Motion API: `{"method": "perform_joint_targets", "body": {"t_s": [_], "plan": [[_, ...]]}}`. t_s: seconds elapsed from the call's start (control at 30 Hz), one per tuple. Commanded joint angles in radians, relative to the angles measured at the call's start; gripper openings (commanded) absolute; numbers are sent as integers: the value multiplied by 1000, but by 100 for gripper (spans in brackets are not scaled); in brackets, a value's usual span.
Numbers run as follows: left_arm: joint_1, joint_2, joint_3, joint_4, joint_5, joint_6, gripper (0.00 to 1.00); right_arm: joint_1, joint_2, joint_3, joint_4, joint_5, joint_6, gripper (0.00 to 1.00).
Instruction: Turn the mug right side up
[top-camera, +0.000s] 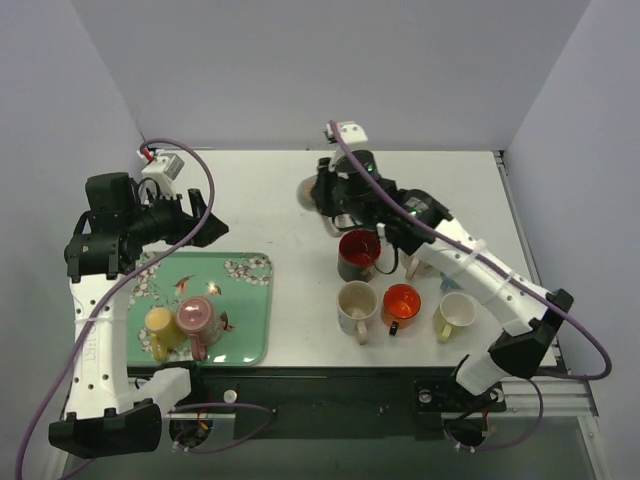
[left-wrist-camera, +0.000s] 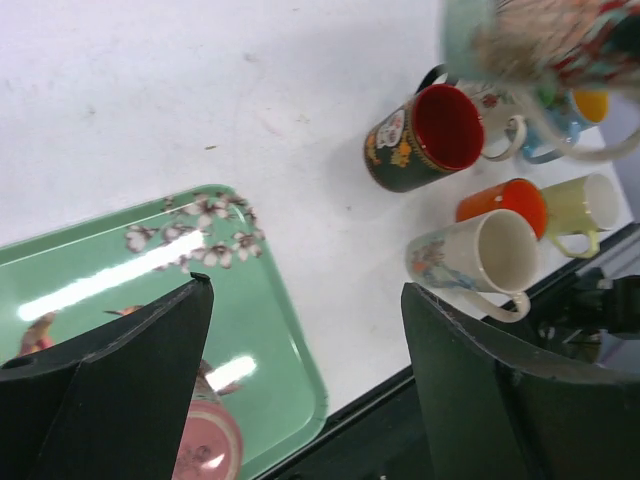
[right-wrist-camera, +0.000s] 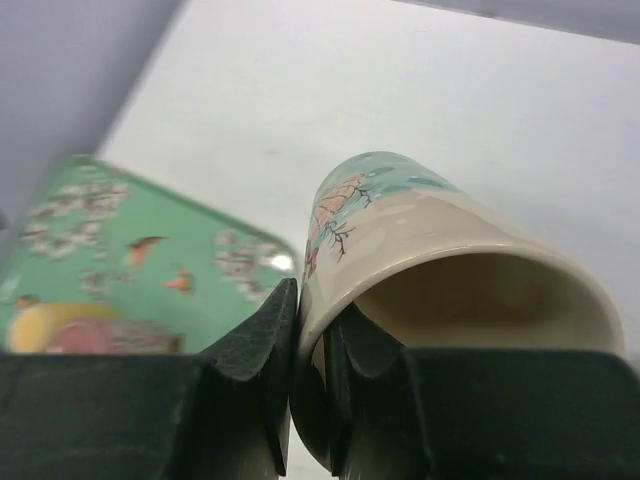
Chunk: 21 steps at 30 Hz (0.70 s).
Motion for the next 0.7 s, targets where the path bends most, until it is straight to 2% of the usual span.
{"method": "perform_joint_targets", "body": {"t_s": [0.0, 0.07, 0.1, 0.13, 0.17, 0.2, 0.23, 0.33, 0.47, 0.53, 0.67], "plan": [[0, -4, 59, -55, -125, 193, 87, -150, -201, 58, -357, 248, -229, 0], [0, 2, 47, -70, -174, 230, 88, -347, -228, 49, -520, 291, -232, 0], [-1, 5, 36, -73, -202, 243, 89, -401, -251, 35, -558, 286, -234, 0], [-1, 8, 20, -76, -214, 261, 89, -530, -262, -3, -610, 285, -225, 0], [0, 8, 7, -73, -236, 266, 89, -588, -285, -65, -621, 283, -219, 0], [-1, 11, -10, -67, -241, 276, 89, -716, -296, -92, -624, 271, -211, 0], [-1, 13, -17, -65, -245, 280, 90, -781, -314, -148, -616, 259, -208, 0], [-1, 10, -42, -65, -234, 293, 90, -1040, -333, -248, -549, 146, -177, 0], [-3, 4, -63, -72, -253, 324, 91, -1248, -334, -389, -408, 30, -119, 0], [-3, 2, -74, -78, -285, 339, 91, -1315, -307, -460, -325, -23, -91, 0], [-3, -13, -105, -90, -297, 365, 93, -1378, -210, -506, -297, -97, -54, 0]]}}
